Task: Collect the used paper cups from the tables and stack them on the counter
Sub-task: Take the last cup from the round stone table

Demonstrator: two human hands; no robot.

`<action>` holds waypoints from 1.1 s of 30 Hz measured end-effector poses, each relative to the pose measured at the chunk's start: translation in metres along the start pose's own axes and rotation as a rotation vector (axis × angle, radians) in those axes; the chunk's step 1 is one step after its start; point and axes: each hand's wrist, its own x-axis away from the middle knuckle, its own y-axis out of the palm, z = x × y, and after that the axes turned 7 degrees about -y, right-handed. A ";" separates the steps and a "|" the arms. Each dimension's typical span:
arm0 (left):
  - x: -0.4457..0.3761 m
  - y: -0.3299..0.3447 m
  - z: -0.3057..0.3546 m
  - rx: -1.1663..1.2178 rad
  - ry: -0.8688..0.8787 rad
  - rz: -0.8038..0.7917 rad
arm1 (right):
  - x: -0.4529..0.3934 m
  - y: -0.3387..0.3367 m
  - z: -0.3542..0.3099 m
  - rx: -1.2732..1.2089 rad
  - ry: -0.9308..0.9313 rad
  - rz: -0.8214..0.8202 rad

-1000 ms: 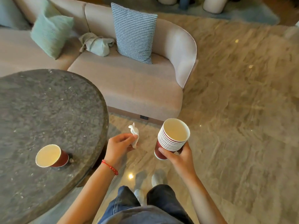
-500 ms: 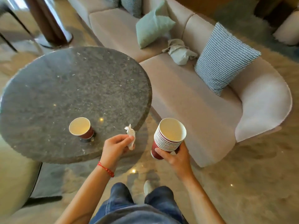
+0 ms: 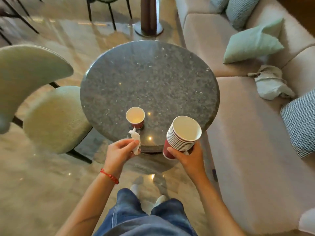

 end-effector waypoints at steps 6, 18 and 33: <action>-0.020 -0.025 0.012 0.066 0.018 0.101 | -0.042 0.037 -0.004 -0.002 -0.024 -0.087; -0.101 -0.069 0.053 0.064 -0.002 0.051 | -0.122 0.117 -0.010 0.075 -0.071 -0.077; -0.145 -0.079 0.028 0.141 -0.118 0.167 | -0.140 0.146 0.052 0.262 -0.012 -0.244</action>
